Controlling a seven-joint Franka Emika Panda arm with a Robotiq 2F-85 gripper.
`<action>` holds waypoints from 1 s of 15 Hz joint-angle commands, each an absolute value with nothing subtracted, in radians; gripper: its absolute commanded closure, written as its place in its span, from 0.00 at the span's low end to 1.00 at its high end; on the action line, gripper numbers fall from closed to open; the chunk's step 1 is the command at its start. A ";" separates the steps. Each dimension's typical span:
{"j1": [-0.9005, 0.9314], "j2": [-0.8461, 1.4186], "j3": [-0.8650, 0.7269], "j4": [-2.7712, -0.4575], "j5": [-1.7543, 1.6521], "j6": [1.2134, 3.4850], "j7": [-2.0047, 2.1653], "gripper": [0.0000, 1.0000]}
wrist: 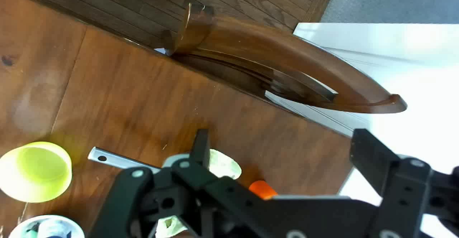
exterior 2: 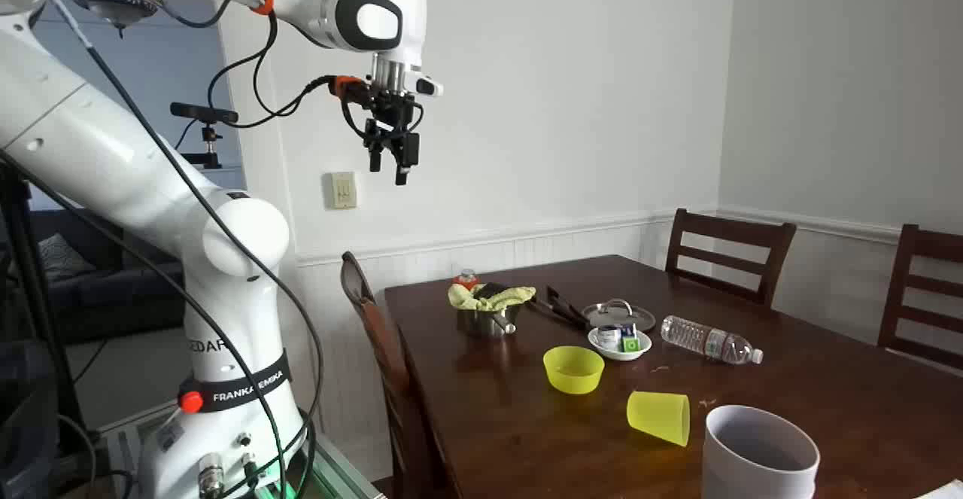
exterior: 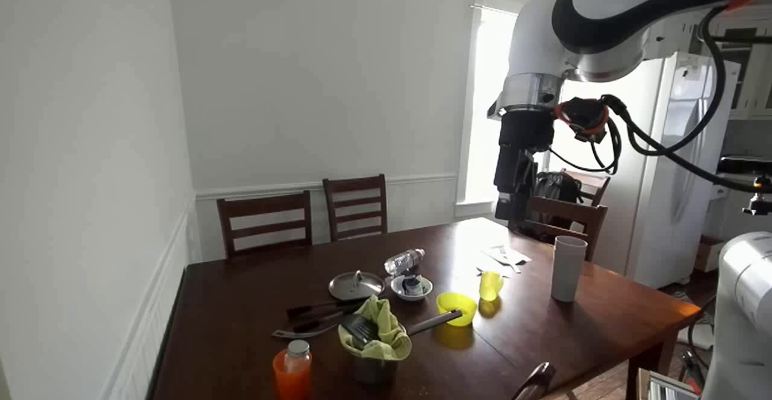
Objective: Put the yellow cup in the yellow bowl then put the spoon in the yellow cup
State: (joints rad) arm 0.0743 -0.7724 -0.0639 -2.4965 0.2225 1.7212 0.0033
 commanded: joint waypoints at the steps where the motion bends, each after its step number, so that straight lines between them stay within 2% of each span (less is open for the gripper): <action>1: 0.051 -0.770 -0.047 -2.493 0.234 1.715 -0.009 0.00; 5: 0.051 -0.770 -0.047 -2.493 0.234 1.715 -0.009 0.00; 8: -0.036 -0.756 -0.104 -2.483 0.145 1.690 -0.023 0.00; 15: -0.219 -0.655 -0.346 -2.391 0.012 1.731 -0.174 0.00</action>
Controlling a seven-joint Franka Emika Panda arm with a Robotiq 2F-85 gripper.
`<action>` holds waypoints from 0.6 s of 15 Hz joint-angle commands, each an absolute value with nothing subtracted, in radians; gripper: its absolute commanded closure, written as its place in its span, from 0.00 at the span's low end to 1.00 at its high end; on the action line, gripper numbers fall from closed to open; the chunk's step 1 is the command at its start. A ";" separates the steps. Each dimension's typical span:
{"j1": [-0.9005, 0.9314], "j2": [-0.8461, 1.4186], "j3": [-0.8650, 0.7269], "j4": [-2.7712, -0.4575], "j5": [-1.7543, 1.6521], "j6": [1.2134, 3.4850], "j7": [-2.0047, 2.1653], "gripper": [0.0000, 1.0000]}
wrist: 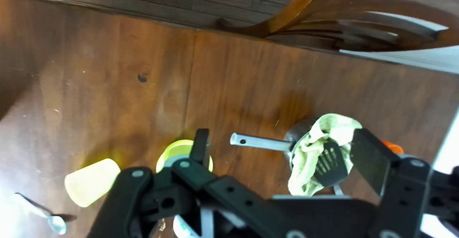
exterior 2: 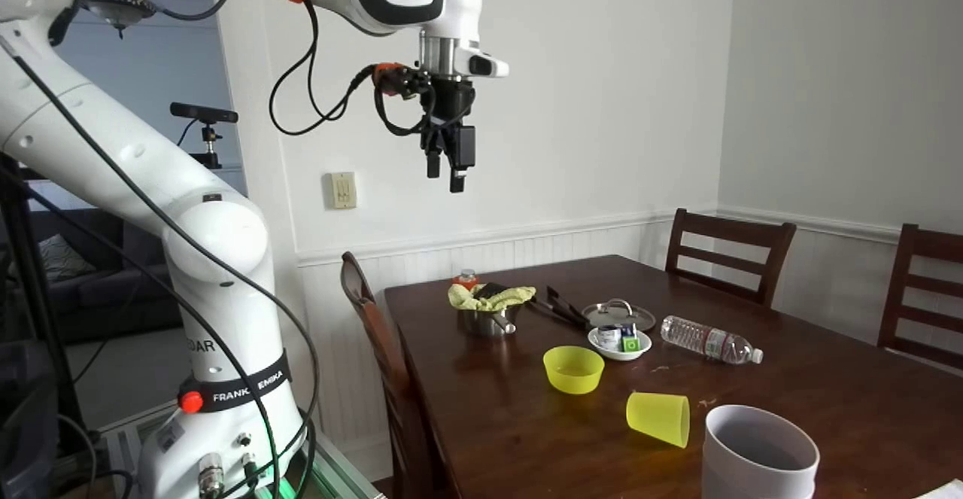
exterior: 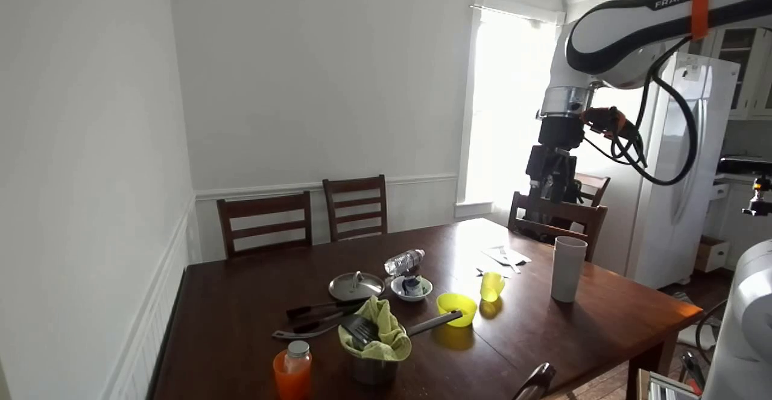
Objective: Put the yellow cup in the yellow bowl then put the spoon in the yellow cup
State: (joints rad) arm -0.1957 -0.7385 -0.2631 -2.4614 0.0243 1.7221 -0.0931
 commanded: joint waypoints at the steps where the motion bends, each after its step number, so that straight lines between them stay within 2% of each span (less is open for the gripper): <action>1: -0.208 -0.617 -0.389 -2.371 0.019 1.742 -0.253 0.00; 5: -0.159 -0.473 -0.470 -2.295 0.049 1.755 -0.481 0.00; 9: -0.146 -0.341 -0.470 -2.237 0.058 1.759 -0.601 0.00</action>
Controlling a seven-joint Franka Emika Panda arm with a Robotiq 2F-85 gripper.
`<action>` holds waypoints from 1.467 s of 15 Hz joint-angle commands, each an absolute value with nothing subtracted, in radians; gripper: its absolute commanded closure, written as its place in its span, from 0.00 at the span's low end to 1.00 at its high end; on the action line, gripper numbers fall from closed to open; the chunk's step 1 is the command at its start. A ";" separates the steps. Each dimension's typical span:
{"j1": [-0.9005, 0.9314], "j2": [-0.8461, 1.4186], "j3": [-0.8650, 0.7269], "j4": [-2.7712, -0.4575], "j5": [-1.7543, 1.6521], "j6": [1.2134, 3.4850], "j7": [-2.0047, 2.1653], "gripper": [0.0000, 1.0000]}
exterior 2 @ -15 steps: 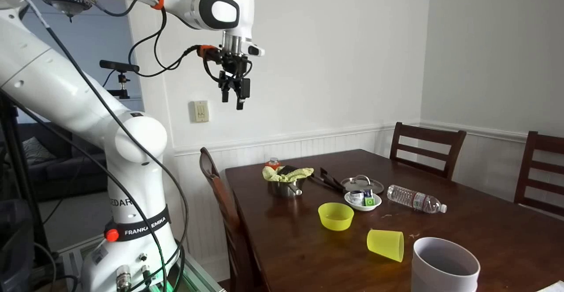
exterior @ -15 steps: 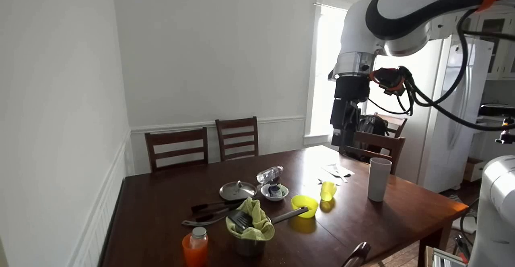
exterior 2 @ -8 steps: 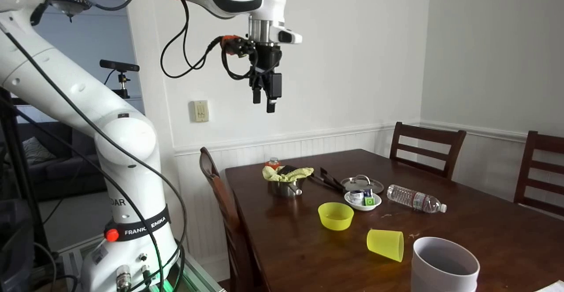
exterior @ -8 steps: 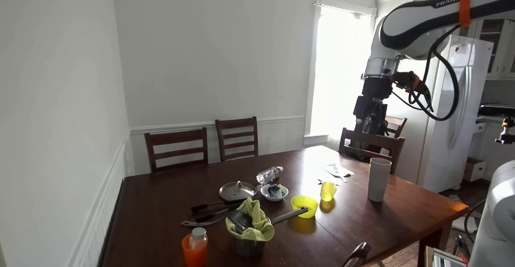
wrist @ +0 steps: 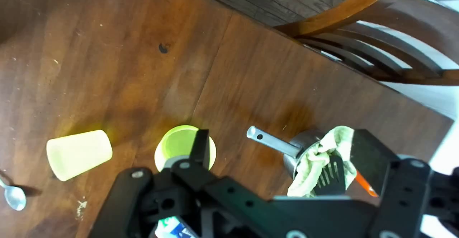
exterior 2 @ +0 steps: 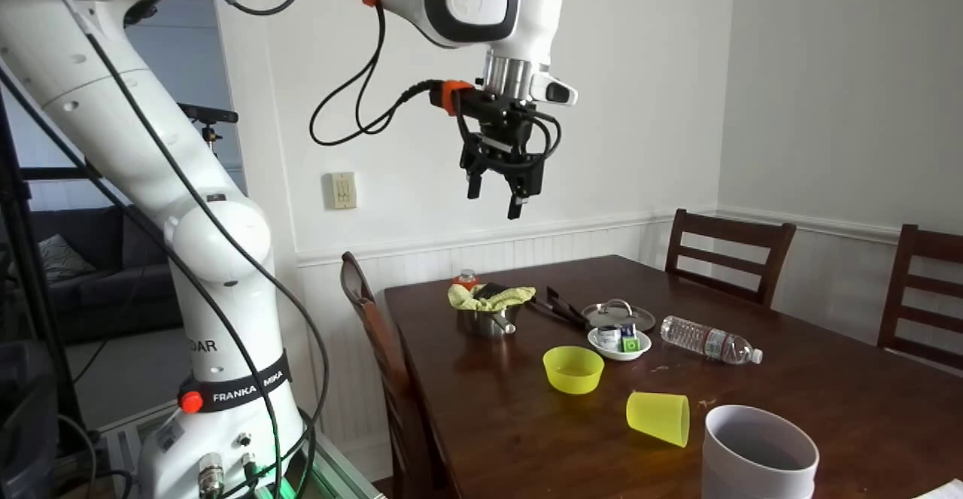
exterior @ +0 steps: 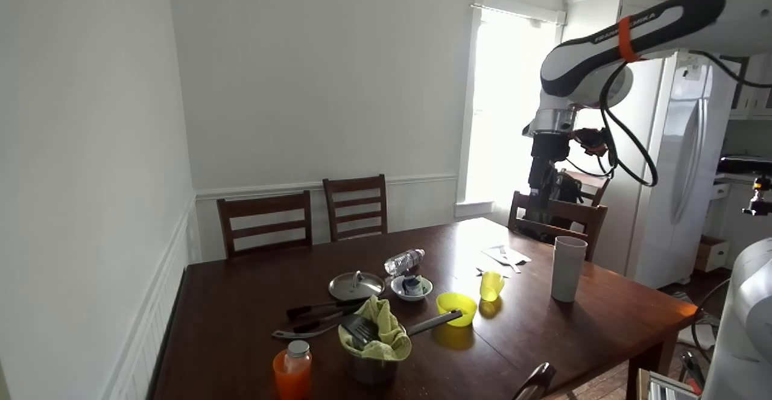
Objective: Put the yellow cup in the yellow bowl then put the spoon in the yellow cup
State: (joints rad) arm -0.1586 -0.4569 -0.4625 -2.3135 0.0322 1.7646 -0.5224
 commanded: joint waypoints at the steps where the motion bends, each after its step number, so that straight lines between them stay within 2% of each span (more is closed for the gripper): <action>1: -0.177 -0.416 -0.441 -2.296 0.043 1.763 -0.554 0.00; 7: -0.177 -0.334 -0.435 -2.248 0.045 1.764 -0.586 0.00; 13: -0.199 -0.074 -0.493 -2.131 0.138 1.733 -0.740 0.00; 22: -0.332 0.286 -0.356 -1.879 0.190 1.737 -0.935 0.00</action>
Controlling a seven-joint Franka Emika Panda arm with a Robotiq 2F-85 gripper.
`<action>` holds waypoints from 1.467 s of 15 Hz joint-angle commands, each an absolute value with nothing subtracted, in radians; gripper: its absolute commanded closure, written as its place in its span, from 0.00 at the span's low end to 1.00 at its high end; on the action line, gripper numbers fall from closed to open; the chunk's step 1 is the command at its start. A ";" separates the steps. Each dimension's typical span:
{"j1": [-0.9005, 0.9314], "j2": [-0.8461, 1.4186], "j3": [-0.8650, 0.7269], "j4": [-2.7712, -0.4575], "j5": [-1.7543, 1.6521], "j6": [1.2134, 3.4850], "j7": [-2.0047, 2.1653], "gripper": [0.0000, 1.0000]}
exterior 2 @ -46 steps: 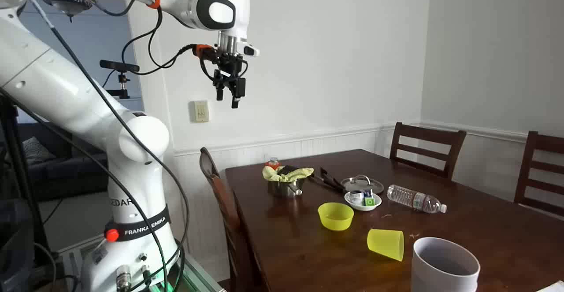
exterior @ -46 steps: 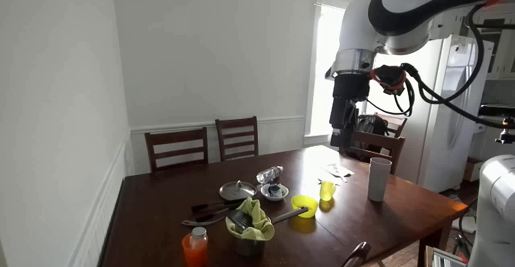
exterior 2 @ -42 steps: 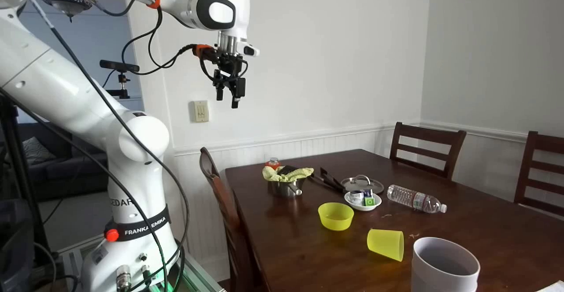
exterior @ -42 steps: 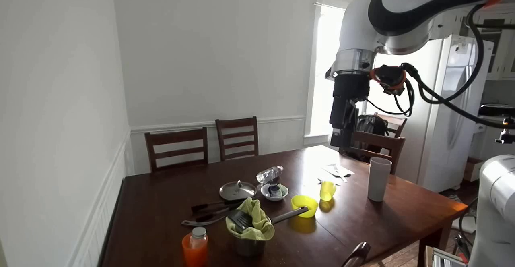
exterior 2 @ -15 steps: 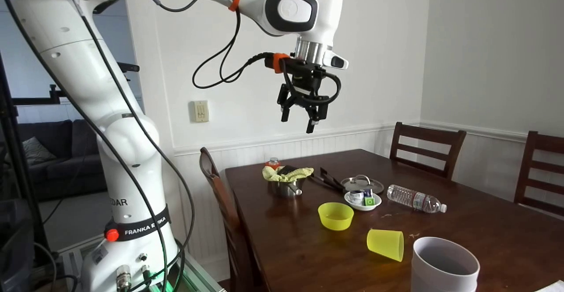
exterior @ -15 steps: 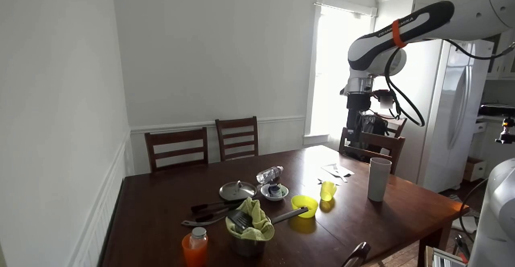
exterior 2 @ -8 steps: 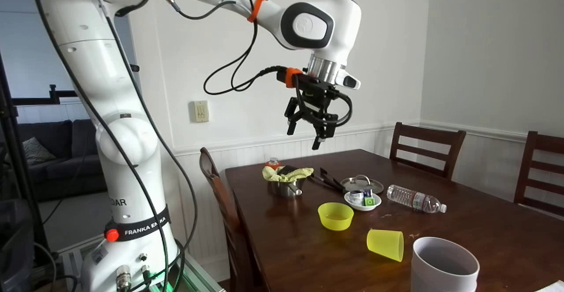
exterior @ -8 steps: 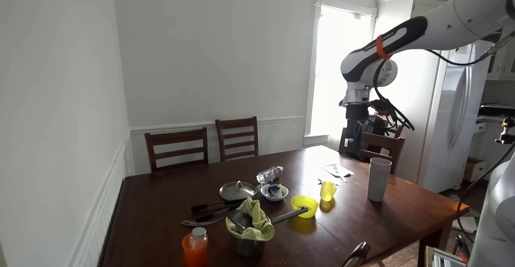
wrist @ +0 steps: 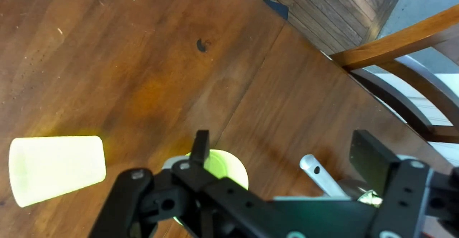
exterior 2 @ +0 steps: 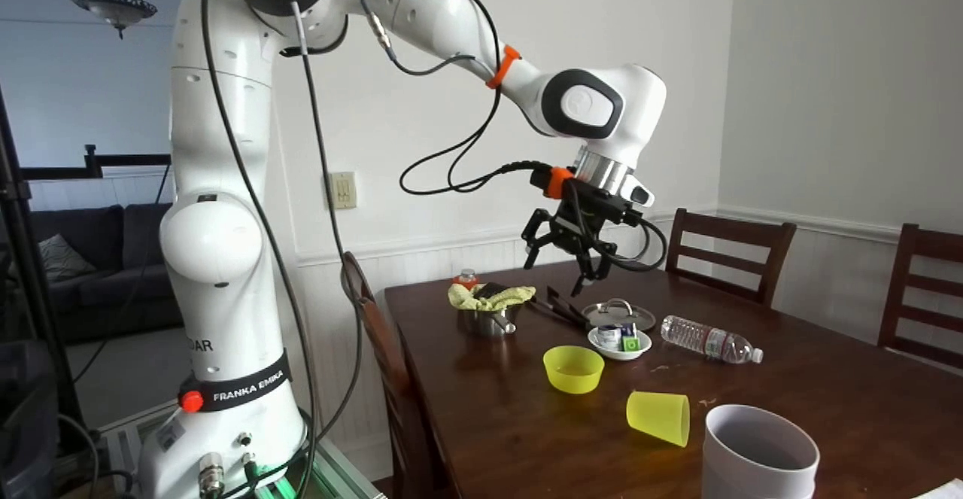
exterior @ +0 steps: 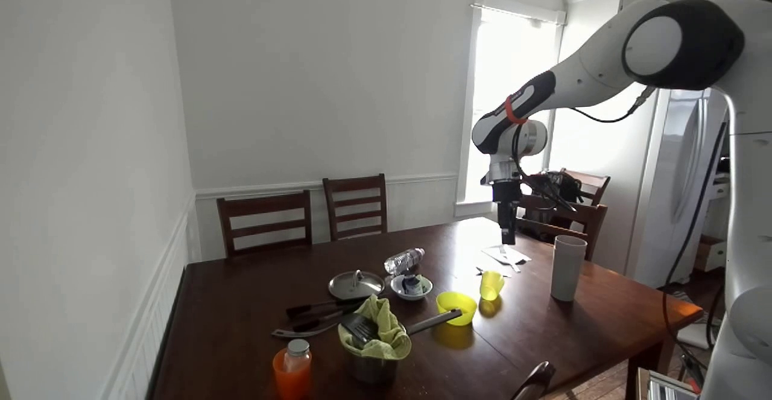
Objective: Put the yellow cup in the yellow bowl then put the spoon in the yellow cup
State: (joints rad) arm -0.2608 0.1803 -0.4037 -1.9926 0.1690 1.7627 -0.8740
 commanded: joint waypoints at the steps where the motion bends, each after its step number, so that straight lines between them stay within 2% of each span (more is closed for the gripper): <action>1: -0.354 0.318 -0.343 -1.854 0.196 1.745 -0.956 0.00; 6: -0.448 0.406 -0.289 -1.753 0.218 1.744 -1.026 0.00; 7: -0.431 0.370 -0.286 -1.806 0.180 1.762 -0.989 0.00; 12: -0.452 0.394 -0.275 -1.773 0.187 1.762 -1.001 0.00; 22: -0.620 0.662 -0.202 -1.498 0.296 1.691 -1.142 0.00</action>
